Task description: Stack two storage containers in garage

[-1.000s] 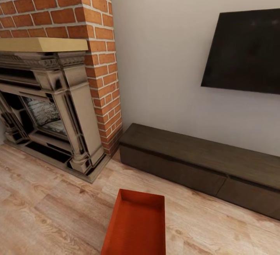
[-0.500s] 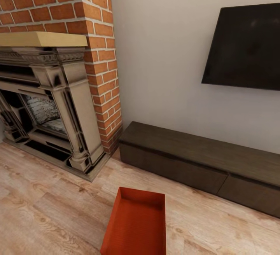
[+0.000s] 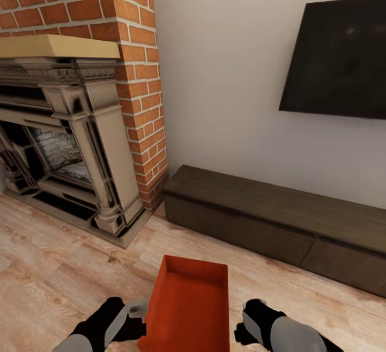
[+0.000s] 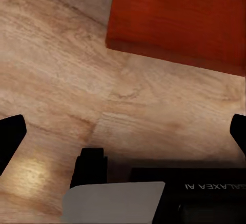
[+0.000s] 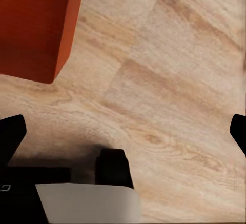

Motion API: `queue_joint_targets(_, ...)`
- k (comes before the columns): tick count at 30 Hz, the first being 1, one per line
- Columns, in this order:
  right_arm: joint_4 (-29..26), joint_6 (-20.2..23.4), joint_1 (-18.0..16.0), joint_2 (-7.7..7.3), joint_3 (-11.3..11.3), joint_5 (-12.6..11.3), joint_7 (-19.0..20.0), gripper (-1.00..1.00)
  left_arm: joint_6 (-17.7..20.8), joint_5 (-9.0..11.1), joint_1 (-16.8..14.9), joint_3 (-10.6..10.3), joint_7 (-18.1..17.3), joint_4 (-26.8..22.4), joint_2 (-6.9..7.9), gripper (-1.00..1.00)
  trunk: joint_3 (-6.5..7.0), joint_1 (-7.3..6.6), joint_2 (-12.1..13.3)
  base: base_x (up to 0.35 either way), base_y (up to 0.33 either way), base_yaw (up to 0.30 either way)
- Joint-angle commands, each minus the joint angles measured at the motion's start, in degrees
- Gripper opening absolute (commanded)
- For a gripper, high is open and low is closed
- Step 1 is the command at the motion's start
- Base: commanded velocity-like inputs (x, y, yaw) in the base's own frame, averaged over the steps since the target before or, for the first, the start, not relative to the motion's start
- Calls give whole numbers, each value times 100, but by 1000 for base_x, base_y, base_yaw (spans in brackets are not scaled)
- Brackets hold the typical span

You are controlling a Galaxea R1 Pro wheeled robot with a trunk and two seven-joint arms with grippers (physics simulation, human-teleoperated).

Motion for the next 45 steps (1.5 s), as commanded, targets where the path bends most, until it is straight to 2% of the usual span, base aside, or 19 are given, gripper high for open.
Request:
queue_joint_targets(1, 2, 82, -80, 4, -55, -58, -24, 100, 106, 60, -66, 3, 37, -18, 3, 100, -25, 22, -44, 0, 0, 0)
queue_joint_targets(3, 5, 229, -294, 5, -51, -420, -26, 100, 294, 63, -258, 77, 32, -53, -10, 100, -61, 66, -124, 0, 0, 0)
queue_joint_targets(5, 7, 280, -390, 4, -48, -620, -20, 100, 362, 64, -356, 102, 30, -70, -31, 100, -97, 110, -205, 0, 0, 0)
queue_joint_targets(10, 27, 313, -483, 9, -37, -805, -20, 100, 419, 60, -447, 113, 33, -84, -111, 100, -115, 132, -245, 0, 0, 0)
queue_joint_targets(14, 44, 299, -488, 18, -31, -826, -31, 100, 419, 51, -457, 111, 35, -79, -141, 100, -115, 132, -245, 0, 0, 0)
queue_joint_targets(23, 48, 245, -481, 17, -28, -833, -44, 100, 384, 17, -459, 99, 44, -54, -148, 100, -276, 330, -606, 0, 0, 0)
queue_joint_targets(30, 51, -9, -448, 3, -20, -818, 36, 100, 360, 8, -459, 86, 44, -85, -156, 100, -402, 483, -886, 0, 0, 0)
queue_joint_targets(38, 45, -63, -436, -54, -16, -823, 554, 100, 338, -3, -461, 34, 51, -213, -223, 100, -546, 659, -1207, 0, 0, 0)
queue_joint_targets(45, 41, -125, -436, -53, -14, -825, 631, 100, 337, -5, -462, -145, 52, -242, -227, 100, -671, 813, -1488, 0, 0, 0)
